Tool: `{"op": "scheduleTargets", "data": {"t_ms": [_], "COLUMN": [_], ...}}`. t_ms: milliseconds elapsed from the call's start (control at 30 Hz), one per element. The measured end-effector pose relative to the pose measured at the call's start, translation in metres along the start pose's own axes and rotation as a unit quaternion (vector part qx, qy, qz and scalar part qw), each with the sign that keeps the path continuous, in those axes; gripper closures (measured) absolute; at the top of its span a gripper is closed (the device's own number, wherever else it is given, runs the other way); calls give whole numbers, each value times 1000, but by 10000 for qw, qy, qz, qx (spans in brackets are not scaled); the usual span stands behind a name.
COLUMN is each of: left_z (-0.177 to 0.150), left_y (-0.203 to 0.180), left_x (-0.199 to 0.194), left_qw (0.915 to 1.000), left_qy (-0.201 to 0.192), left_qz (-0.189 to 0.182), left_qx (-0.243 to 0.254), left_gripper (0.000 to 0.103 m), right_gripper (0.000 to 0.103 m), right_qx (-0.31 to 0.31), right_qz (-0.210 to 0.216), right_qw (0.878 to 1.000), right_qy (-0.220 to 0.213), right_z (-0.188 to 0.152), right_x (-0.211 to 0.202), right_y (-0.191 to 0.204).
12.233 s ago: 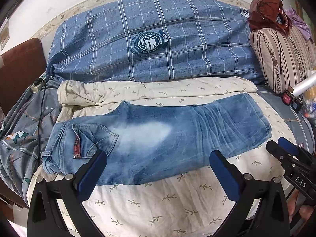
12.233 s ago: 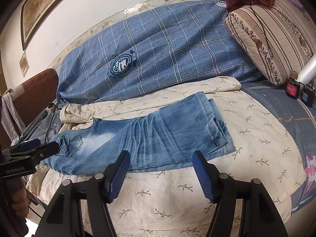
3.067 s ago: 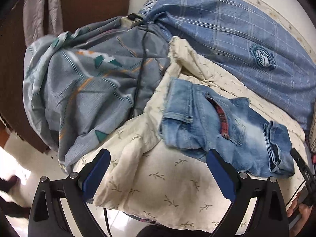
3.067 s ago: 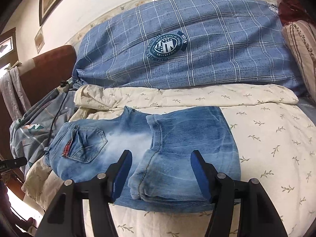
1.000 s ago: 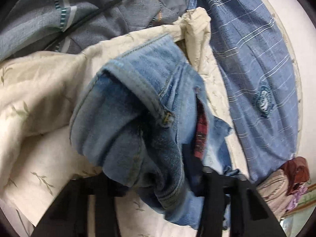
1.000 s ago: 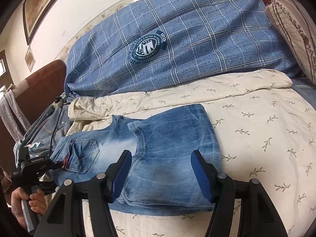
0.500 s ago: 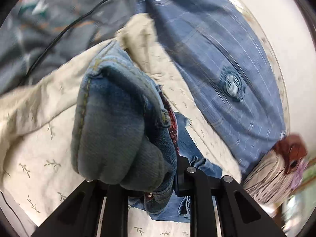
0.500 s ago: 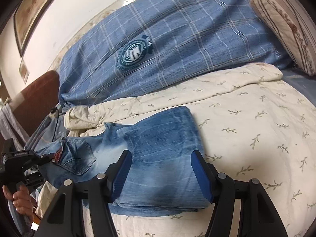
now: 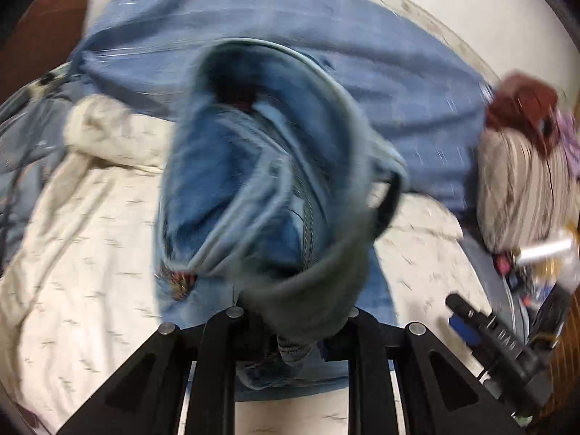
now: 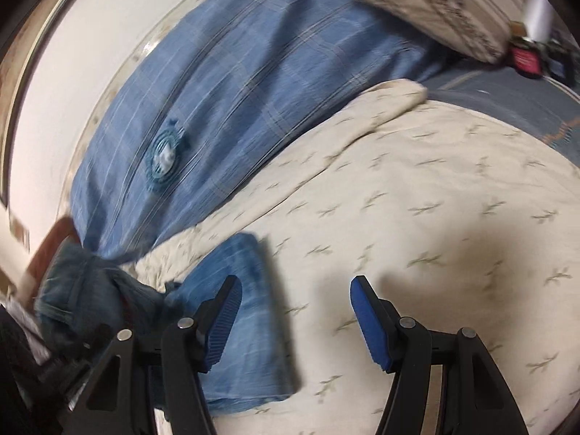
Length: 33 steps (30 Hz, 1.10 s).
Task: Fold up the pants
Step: 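Lower the folded end onto the jeans and open the left gripper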
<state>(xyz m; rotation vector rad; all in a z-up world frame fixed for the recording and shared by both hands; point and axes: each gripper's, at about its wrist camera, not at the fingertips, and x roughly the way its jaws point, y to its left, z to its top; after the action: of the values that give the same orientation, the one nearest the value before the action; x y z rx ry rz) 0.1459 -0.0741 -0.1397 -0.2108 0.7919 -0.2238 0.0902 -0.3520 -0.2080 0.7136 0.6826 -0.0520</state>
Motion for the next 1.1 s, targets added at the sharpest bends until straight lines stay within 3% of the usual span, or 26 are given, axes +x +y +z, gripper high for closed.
{"op": "scheduleTargets", "data": {"t_ms": [200,300,367,433,533,633,733,900,1100], "left_z": [-33,-39,-35,-37,-32,-21,-17,-25,-28], "left_y": [-55,-62,-64,-61,-58,-28,10,57,73], "left_x": [40,29,14,-13,-40,-45,-40,-24,-8], "left_qw": [9943,9930,9927,9895,9852,9894,9965,9985,9972], "left_qy": [487,408,324,123,-181,-205,-48,340,554], "left_qz": [213,93,-249,-818,-1047,-864,-357,215,372], "left_qx": [919,1104,1133,1185,1345,1147,752,382,347], "left_gripper": [82,68,51,46,36,35,35,35,35], "right_gripper": [37,37,37,37,37,37,37,37,37], "right_qx": [269,261,280,332,247,-6,-458,-1232,-1626], "right_qz": [-246,-355,-365,-358,-344,-113,401,1437,1887], "right_qw": [9992,9989,9988,9987,9990,9993,9963,9764,9670], "right_qy": [-143,-162,-173,-153,-154,-361,-603,-1042,-526], "right_z": [15,20,21,21,17,13,7,-5,-15], "right_x": [-14,-16,-18,-16,-14,-18,-25,-33,-2], "right_y": [-27,-33,-37,-37,-30,-11,17,71,123]}}
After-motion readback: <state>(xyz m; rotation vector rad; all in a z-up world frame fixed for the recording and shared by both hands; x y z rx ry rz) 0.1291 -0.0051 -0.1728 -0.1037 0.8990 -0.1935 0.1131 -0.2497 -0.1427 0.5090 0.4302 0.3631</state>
